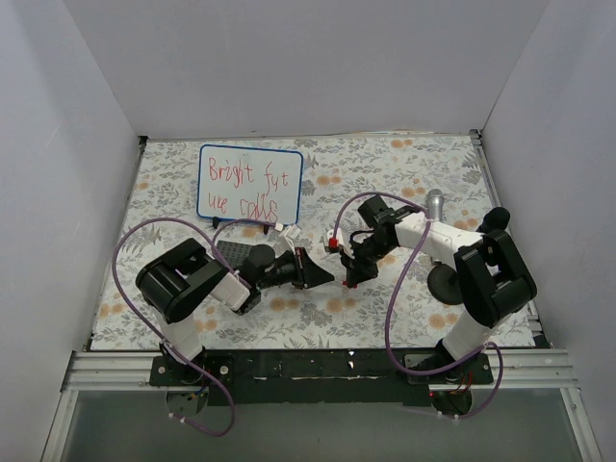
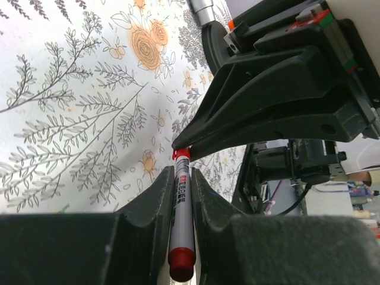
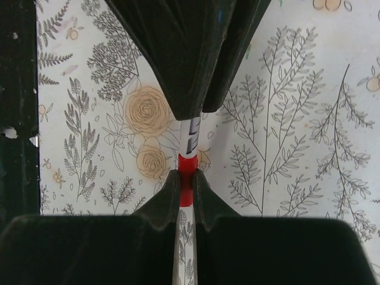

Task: Write a sentence on the whiteboard
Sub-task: Insert the whiteboard marker without the cap into the pen cap, then pass from the left arm to the right

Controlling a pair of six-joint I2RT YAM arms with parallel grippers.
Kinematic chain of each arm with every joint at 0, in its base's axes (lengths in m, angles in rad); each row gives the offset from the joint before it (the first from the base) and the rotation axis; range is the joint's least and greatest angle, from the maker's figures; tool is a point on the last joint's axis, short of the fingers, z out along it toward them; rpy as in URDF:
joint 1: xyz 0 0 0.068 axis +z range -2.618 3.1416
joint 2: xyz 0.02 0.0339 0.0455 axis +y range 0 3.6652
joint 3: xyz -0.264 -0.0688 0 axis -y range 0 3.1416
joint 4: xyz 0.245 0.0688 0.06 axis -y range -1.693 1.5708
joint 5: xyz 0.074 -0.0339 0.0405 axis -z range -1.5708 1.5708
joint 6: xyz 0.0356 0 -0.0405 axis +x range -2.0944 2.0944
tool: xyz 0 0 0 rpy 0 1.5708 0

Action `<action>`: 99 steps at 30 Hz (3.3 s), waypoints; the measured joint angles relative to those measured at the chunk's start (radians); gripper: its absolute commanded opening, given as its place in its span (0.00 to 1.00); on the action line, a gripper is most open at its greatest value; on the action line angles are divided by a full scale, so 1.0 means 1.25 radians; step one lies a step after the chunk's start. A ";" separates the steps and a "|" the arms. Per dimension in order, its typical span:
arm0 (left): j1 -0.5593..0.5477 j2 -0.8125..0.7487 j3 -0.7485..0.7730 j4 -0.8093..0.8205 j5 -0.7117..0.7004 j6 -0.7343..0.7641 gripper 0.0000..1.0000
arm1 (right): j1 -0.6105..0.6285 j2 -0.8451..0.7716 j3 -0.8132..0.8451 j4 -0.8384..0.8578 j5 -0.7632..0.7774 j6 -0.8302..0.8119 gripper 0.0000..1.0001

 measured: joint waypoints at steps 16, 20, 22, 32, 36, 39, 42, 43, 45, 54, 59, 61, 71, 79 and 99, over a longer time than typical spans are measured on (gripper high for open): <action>-0.032 0.107 0.038 0.062 -0.045 -0.001 0.00 | -0.003 0.041 0.011 0.013 0.058 0.072 0.35; -0.045 0.108 0.021 0.075 -0.063 0.002 0.00 | 0.010 0.038 0.011 0.043 0.026 0.075 0.49; -0.047 0.108 0.011 0.087 -0.070 0.002 0.00 | 0.013 0.038 0.010 0.049 0.019 0.074 0.51; -0.047 0.093 -0.003 0.080 -0.124 -0.029 0.00 | 0.004 0.021 -0.044 0.088 0.023 0.055 0.52; -0.047 0.079 -0.006 0.055 -0.147 -0.066 0.00 | 0.000 -0.009 -0.090 0.117 0.031 0.042 0.51; -0.047 0.074 -0.007 0.040 -0.157 -0.099 0.00 | -0.001 -0.022 -0.112 0.142 0.041 0.042 0.48; -0.047 0.071 -0.009 0.033 -0.166 -0.128 0.00 | -0.001 -0.023 -0.119 0.168 0.057 0.046 0.39; -0.047 0.069 -0.010 0.030 -0.168 -0.138 0.00 | -0.001 -0.023 -0.121 0.175 0.061 0.048 0.33; -0.047 0.066 -0.010 0.022 -0.172 -0.153 0.00 | -0.001 -0.023 -0.122 0.185 0.068 0.051 0.28; -0.047 0.065 -0.011 0.014 -0.182 -0.195 0.00 | -0.001 -0.023 -0.136 0.230 0.074 0.063 0.23; -0.045 0.076 -0.011 0.026 -0.180 -0.215 0.00 | 0.002 -0.023 -0.136 0.234 0.076 0.058 0.01; -0.042 0.087 -0.011 0.042 -0.173 -0.219 0.00 | 0.002 -0.023 -0.136 0.234 0.078 0.058 0.01; -0.050 0.154 0.042 0.075 -0.137 -0.217 0.00 | 0.003 -0.051 -0.137 0.195 0.139 0.069 0.01; -0.070 0.198 0.085 0.095 -0.113 -0.216 0.00 | 0.000 -0.101 -0.173 0.184 0.190 0.081 0.01; -0.115 0.212 0.150 0.069 -0.108 -0.201 0.19 | -0.039 -0.207 -0.239 0.156 0.220 0.146 0.01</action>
